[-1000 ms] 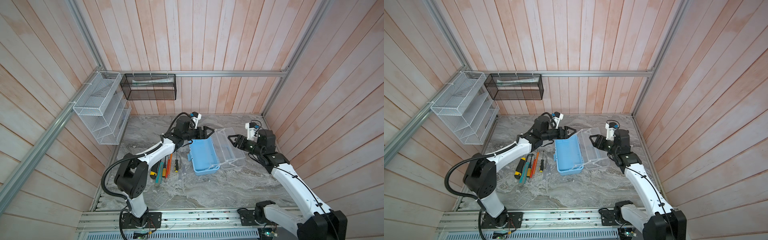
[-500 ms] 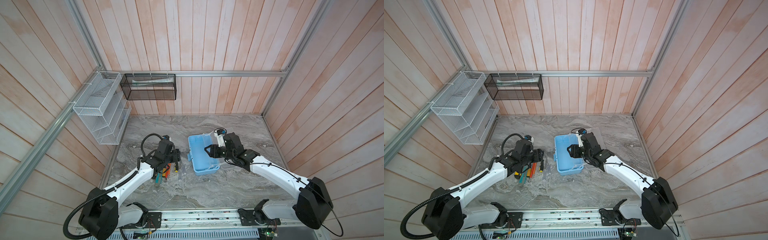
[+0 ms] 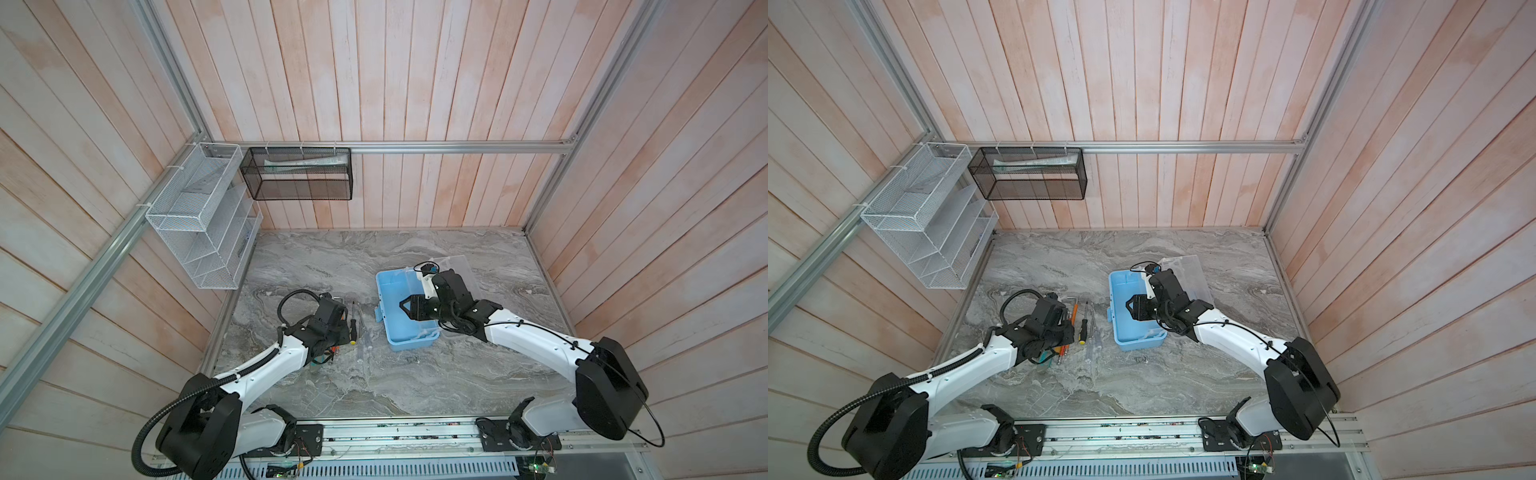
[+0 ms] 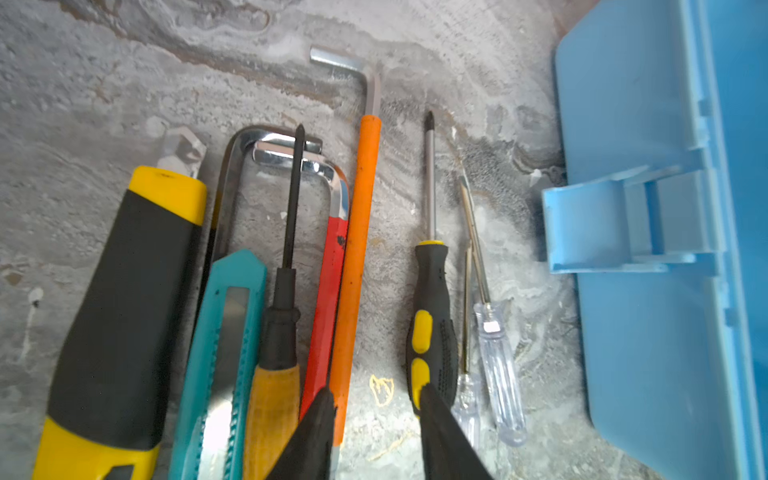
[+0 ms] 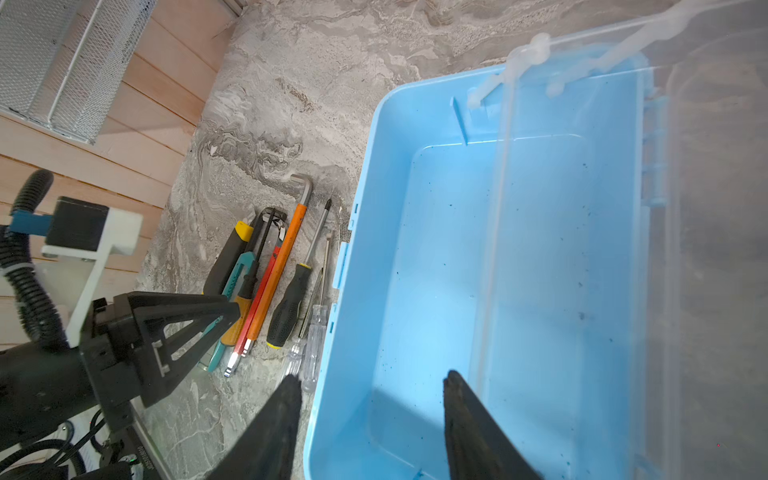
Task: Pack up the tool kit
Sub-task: 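Move the left gripper over the tools while the right gripper holds the box, then lower the left gripper and grasp the orange-handled hex key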
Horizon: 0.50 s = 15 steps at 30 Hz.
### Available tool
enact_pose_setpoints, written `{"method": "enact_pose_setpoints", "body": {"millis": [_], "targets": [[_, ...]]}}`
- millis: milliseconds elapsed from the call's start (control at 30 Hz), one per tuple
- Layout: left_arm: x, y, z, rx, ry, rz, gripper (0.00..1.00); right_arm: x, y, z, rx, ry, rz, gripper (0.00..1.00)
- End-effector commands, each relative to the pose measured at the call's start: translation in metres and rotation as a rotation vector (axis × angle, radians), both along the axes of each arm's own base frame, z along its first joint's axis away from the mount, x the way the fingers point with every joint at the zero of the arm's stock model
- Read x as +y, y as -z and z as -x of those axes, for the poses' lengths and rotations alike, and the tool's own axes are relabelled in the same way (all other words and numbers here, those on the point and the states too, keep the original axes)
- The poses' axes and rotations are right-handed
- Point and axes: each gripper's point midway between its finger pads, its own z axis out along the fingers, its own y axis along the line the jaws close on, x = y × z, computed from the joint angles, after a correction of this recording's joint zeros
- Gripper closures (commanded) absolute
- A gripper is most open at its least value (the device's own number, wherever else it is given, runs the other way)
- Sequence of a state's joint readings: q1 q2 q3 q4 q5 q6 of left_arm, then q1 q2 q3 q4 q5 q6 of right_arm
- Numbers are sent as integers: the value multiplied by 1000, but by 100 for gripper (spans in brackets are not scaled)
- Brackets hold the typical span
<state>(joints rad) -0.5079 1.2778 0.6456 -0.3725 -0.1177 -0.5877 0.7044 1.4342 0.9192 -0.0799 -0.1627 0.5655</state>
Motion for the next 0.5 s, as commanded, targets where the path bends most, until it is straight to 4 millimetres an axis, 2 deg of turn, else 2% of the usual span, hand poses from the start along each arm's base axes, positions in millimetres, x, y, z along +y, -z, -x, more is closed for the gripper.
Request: {"method": "enact_pose_setpoints", "body": {"millis": [0, 233, 467], "targets": [[-2, -10, -22, -56, -9, -34, 70, 5, -9, -4, -20, 4, -25, 47], [-17, -9, -48, -68, 15, -34, 72, 3, -4, -8, -18, 19, -18, 49], [-18, -3, -62, -60, 3, -50, 73, -3, 0, -13, -7, 30, -22, 49]]}}
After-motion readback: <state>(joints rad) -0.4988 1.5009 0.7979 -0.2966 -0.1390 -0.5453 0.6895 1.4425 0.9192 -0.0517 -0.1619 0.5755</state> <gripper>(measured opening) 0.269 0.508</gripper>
